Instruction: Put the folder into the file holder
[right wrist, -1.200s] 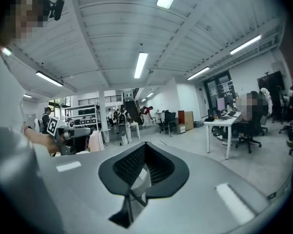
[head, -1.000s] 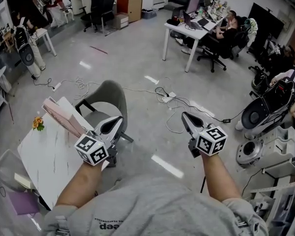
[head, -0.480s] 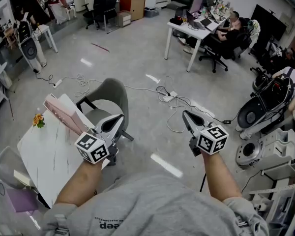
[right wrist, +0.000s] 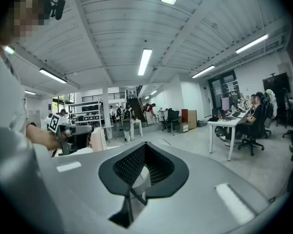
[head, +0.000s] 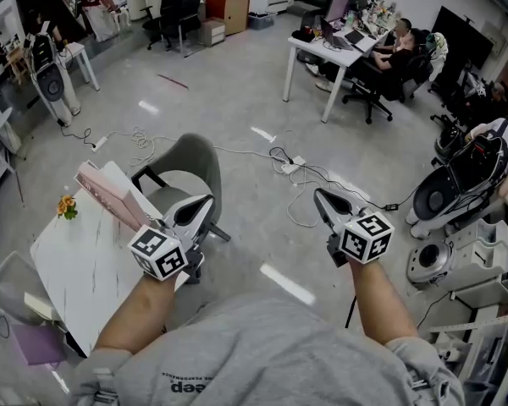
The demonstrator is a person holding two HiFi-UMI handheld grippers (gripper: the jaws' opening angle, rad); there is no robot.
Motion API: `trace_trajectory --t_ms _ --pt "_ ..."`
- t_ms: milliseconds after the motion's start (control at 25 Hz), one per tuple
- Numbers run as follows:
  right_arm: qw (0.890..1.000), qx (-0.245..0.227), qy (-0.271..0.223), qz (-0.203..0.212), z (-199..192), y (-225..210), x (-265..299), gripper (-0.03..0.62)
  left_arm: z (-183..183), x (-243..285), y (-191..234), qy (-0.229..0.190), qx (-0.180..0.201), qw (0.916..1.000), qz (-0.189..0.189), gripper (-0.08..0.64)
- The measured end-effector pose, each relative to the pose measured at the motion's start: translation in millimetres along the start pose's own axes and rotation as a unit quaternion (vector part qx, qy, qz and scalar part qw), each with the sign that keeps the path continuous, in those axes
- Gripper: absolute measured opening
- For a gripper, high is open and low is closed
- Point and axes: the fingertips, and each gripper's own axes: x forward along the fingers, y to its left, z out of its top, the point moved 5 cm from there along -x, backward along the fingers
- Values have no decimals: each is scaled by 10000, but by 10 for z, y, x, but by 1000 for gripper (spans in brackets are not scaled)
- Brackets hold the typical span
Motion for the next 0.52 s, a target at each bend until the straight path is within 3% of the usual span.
trace_trajectory --t_ms 520 --pt "10000 -45 -11 38 19 24 -68 3 14 -13 -83 4 28 10000 -20 60"
